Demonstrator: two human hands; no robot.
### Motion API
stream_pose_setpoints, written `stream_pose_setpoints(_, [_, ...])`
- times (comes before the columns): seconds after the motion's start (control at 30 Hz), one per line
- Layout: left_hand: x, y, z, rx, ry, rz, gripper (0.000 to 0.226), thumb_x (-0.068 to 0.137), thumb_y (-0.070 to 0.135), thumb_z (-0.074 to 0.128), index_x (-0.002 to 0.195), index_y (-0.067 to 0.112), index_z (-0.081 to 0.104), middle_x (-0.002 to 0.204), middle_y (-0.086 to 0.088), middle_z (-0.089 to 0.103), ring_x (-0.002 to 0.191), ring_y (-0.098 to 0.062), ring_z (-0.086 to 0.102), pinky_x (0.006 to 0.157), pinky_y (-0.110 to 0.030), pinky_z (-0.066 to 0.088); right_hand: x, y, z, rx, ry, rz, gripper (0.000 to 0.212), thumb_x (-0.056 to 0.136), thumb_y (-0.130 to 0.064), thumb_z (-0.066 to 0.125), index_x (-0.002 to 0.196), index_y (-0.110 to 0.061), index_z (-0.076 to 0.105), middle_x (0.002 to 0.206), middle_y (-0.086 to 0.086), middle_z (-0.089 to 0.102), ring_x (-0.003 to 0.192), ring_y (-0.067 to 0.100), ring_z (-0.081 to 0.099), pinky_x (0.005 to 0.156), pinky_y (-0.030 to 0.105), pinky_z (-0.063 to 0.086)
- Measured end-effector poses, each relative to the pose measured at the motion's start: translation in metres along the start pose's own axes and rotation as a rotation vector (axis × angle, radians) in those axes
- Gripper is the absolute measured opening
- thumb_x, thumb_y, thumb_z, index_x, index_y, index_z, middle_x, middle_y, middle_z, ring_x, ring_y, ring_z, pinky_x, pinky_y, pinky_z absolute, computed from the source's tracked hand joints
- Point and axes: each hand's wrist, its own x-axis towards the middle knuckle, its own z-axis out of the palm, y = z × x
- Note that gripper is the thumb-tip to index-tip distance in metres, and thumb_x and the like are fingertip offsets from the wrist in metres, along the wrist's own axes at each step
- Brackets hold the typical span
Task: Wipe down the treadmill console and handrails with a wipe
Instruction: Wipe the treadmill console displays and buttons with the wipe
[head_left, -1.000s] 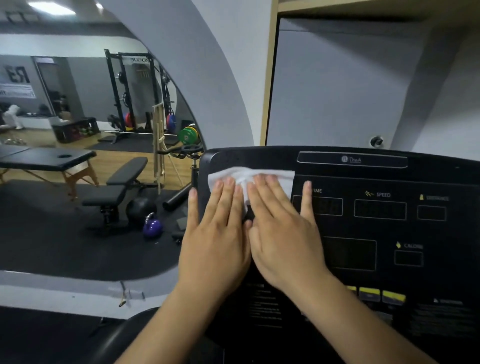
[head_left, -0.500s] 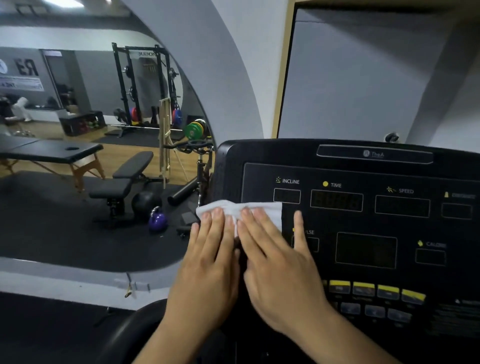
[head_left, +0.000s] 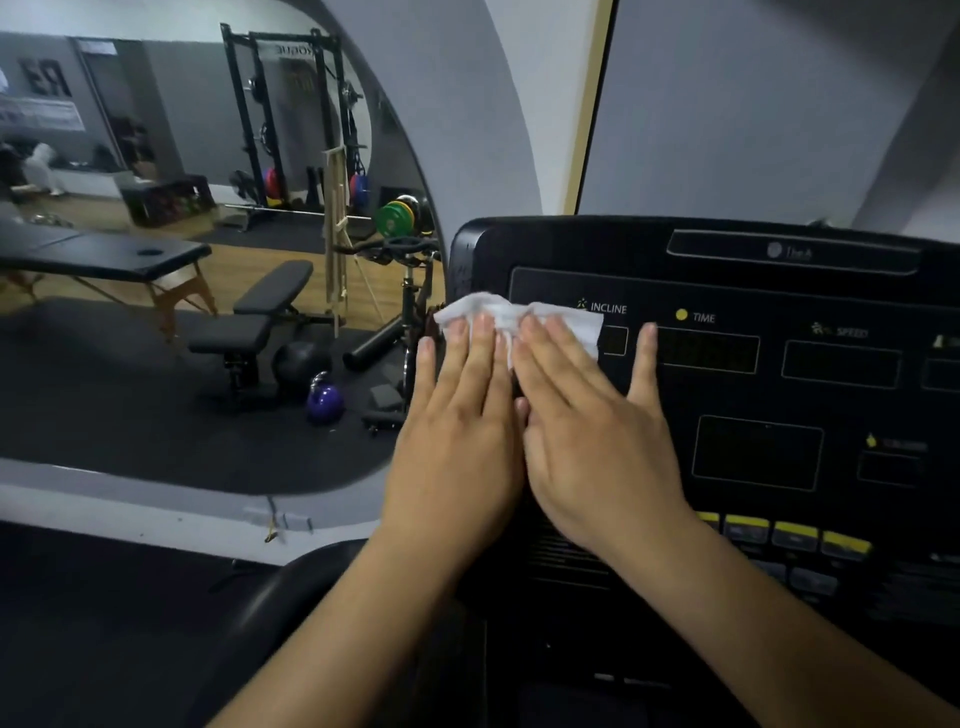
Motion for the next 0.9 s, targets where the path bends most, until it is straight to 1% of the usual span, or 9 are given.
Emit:
stream_pose_setpoints(0.2, [-0.041,0.023,0.012,-0.002,-0.024,0.017,0.054,0.093,0.022,0.037,0.140,-0.004,0.044,0.147,-0.025,0.040,0.139,-0.040,0.033,0.117,-0.056,0.018,-0.044,0.002,0.011,0.021,-0.016,-0.007,0.060,0.086,-0.024,0.032,0.144,-0.011,0.042,0.154,0.004,0.033,0.146,0.015,0.021,0.111,0.068,0.012])
stream_pose_setpoints(0.3, [-0.012,0.025,0.007,0.059,0.005,0.018,0.053,0.094,0.023,0.034,0.138,-0.005,0.045,0.143,-0.026,0.044,0.137,-0.040,0.037,0.112,-0.061,0.017,-0.022,0.011,-0.003,0.004,-0.034,0.024,0.060,0.089,-0.027,0.026,0.147,-0.014,0.037,0.156,0.001,0.030,0.146,0.012,0.017,0.112,0.068,0.005])
stream_pose_setpoints(0.37, [-0.005,0.025,0.004,0.063,0.008,0.038,0.053,0.095,0.023,0.033,0.139,-0.003,0.044,0.145,-0.025,0.043,0.138,-0.038,0.036,0.114,-0.059,0.016,-0.019,0.014,-0.006,-0.016,-0.047,0.055,0.062,0.089,-0.028,0.022,0.150,-0.017,0.029,0.158,-0.001,0.022,0.147,0.011,0.009,0.113,0.067,0.001])
stream_pose_setpoints(0.43, [-0.019,0.027,0.009,0.039,-0.011,0.049,0.053,0.094,0.025,0.035,0.140,-0.001,0.044,0.146,-0.023,0.042,0.139,-0.036,0.035,0.117,-0.057,0.017,-0.034,0.015,0.003,-0.012,-0.050,0.064,0.063,0.088,-0.027,0.026,0.149,-0.016,0.031,0.158,0.000,0.022,0.147,0.013,0.010,0.112,0.068,0.005])
stream_pose_setpoints(0.53, [-0.035,0.036,0.015,0.046,-0.048,0.066,0.054,0.093,0.025,0.038,0.139,-0.002,0.046,0.146,-0.023,0.043,0.139,-0.037,0.035,0.113,-0.057,0.020,-0.050,0.019,0.007,0.046,-0.035,0.035,0.062,0.085,-0.025,0.031,0.145,-0.013,0.041,0.155,0.002,0.032,0.146,0.014,0.020,0.110,0.071,0.014])
stream_pose_setpoints(0.6, [-0.019,0.039,0.012,0.089,-0.028,0.073,0.054,0.093,0.025,0.037,0.138,-0.003,0.046,0.144,-0.025,0.044,0.137,-0.039,0.038,0.114,-0.061,0.022,-0.039,0.025,0.000,0.032,-0.029,0.042,0.062,0.085,-0.024,0.029,0.145,-0.013,0.041,0.155,0.001,0.033,0.145,0.013,0.021,0.111,0.070,0.010])
stream_pose_setpoints(0.7, [0.004,0.042,0.006,0.107,-0.031,0.081,0.055,0.095,0.027,0.035,0.142,-0.001,0.040,0.148,-0.023,0.040,0.140,-0.036,0.034,0.113,-0.062,0.018,-0.026,0.034,-0.009,0.025,-0.018,0.089,0.063,0.087,-0.026,0.025,0.148,-0.015,0.034,0.157,-0.001,0.025,0.147,0.010,0.012,0.113,0.068,0.005])
stream_pose_setpoints(0.8, [-0.012,0.047,0.012,0.072,-0.059,0.104,0.054,0.095,0.028,0.038,0.141,0.001,0.044,0.148,-0.020,0.041,0.140,-0.034,0.035,0.116,-0.059,0.019,-0.048,0.036,0.000,0.050,0.002,0.097,0.061,0.086,-0.025,0.029,0.146,-0.013,0.039,0.156,0.001,0.029,0.146,0.013,0.017,0.111,0.069,0.013])
stream_pose_setpoints(0.9, [-0.017,0.059,0.015,0.110,-0.056,0.127,0.053,0.093,0.026,0.038,0.136,-0.003,0.049,0.141,-0.025,0.047,0.134,-0.039,0.042,0.110,-0.062,0.027,-0.054,0.041,-0.001,0.076,0.003,0.076,0.060,0.085,-0.023,0.030,0.143,-0.013,0.044,0.154,0.000,0.034,0.145,0.013,0.022,0.110,0.070,0.015])
